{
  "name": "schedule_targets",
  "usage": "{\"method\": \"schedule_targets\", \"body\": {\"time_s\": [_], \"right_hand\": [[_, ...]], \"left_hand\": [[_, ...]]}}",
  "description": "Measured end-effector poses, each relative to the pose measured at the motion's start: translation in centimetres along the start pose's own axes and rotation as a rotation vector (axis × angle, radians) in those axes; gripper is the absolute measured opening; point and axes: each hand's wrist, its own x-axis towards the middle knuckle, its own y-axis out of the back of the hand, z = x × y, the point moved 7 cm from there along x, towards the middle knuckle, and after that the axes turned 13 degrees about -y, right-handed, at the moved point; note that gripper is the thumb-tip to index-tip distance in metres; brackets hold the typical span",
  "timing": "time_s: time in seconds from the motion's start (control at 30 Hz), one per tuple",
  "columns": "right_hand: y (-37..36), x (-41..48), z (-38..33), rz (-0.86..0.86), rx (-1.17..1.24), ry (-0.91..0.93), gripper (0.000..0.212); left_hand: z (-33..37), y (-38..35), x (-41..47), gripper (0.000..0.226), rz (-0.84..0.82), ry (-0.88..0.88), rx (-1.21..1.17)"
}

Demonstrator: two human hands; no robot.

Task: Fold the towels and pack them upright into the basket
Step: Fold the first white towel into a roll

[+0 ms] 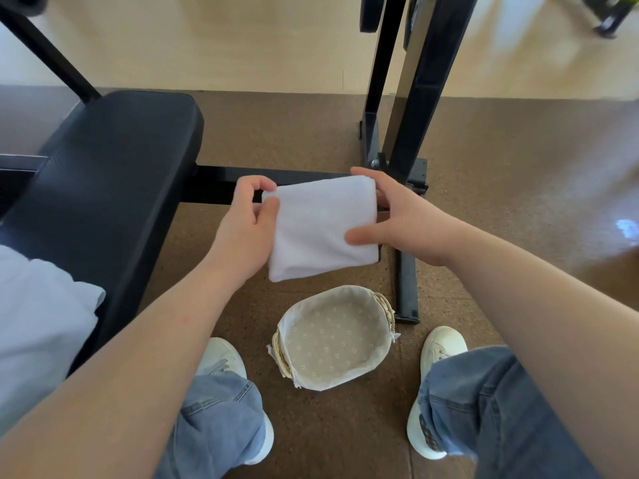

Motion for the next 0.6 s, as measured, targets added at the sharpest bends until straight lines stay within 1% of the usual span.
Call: {"method": "schedule_targets", "body": {"time_s": [0.03,0.07,0.1,0.17,0.2,0.27,0.3,0.33,0.37,0.43,0.5,0.6], "right_hand": [[-0.1,0.1,0.1,-0.011,-0.005,0.001,0.101],[-0.1,0.2,0.1,-0.008,-0.001,0.005,0.104],[-0.1,0.2,0.0,0.004,0.007,0.011,0.105],[0.0,0.2,0.0,0.042,0.021,0.017,0.107],[0.1,0.2,0.0,0.058,0.024,0.020,0.108],[0.4,0.2,0.0,0.080,-0.003,0.033,0.108],[0.5,0.2,0.0,0.092,-0.032,0.036,0.104],[0.6,0.2,0.0,0.106,-0.070,0.036,0.099],[0.7,0.2,0.0,0.119,-0.120,0.036,0.093],[0.4,0.2,-0.2,0.133,-0.251,0.043,0.084],[0.0,0.1,-0.2,0.134,-0.358,0.033,0.081],[-0.4,0.0,-0.3,0.137,-0.433,0.033,0.078]], "left_hand": [[0.1,0.2,0.1,0.014,0.024,-0.013,0.015],[0.1,0.3,0.1,0.015,0.032,-0.017,0.014],[0.1,0.2,0.2,0.018,0.027,-0.005,-0.007],[0.0,-0.3,0.2,0.014,-0.026,0.009,-0.042],[0.0,-0.6,0.1,0.018,-0.083,-0.002,-0.025],[0.0,-1.0,0.0,0.053,-0.205,-0.020,0.066],[0.0,-1.1,0.0,0.068,-0.237,-0.019,0.106],[0.1,-1.1,0.0,0.078,-0.255,-0.020,0.140],[0.2,-1.1,0.0,0.084,-0.265,-0.029,0.160],[0.3,-1.2,-0.1,0.088,-0.284,-0.063,0.208],[0.4,-1.4,-0.1,0.089,-0.306,-0.098,0.276],[0.3,-1.8,-0.4,0.090,-0.355,-0.121,0.371]]}}
